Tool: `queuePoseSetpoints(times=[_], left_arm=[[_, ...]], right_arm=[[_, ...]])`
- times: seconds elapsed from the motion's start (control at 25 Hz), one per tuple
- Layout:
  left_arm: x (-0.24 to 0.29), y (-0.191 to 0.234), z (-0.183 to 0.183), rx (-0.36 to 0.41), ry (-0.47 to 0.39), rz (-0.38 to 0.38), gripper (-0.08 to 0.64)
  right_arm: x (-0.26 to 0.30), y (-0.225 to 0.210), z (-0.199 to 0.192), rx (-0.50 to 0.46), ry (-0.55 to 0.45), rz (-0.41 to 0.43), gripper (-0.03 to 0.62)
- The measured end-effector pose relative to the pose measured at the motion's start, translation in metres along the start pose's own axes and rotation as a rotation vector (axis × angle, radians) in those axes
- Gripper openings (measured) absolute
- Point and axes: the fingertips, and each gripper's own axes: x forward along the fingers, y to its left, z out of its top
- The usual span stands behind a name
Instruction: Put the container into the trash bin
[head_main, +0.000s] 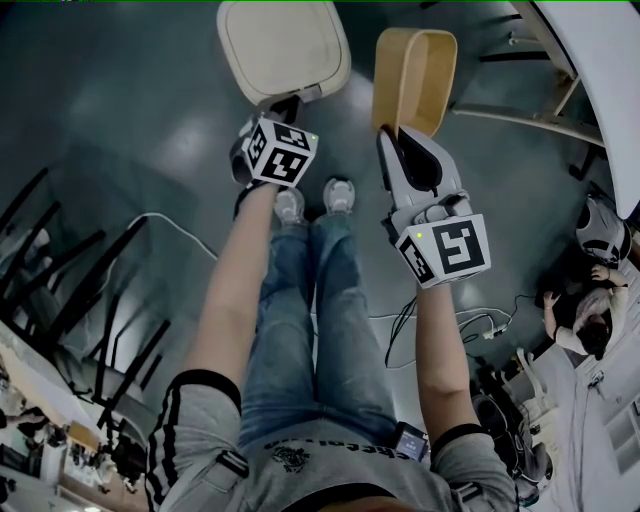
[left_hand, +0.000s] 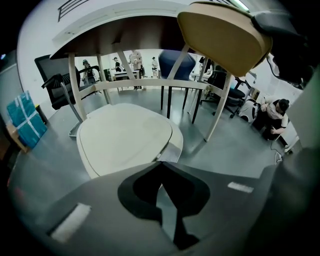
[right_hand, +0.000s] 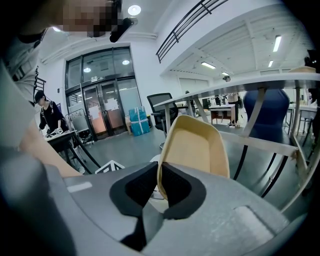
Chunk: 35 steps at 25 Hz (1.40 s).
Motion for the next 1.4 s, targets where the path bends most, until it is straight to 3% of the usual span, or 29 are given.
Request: queuePoseSetpoints(times=[0.28, 0.56, 0.92, 1.4], left_arm=[[0.002, -0.002, 0.002, 0.034, 0.011, 0.006, 0.003], [-0.004, 0.007, 0.002, -0.063, -0.060, -0.054, 0.006], [-0.058, 0.033, 0.046, -0.146, -0.342, -0.021, 0.012], [-0.138, 0.049, 0.077, -0.183, -0.546, 0.051, 0.012]], right_arm=[[-0.002, 0.002, 0.001, -0.002, -0.004, 0.009, 0.028], [-0.005, 0.005, -0.003, -0.015, 0.011, 0.011, 0.028], [0.001, 0.004, 0.005, -0.033, 0.007, 0.037, 0.028], [0.018, 0.025, 0.018, -0.071, 0.017, 0.124, 0.028]])
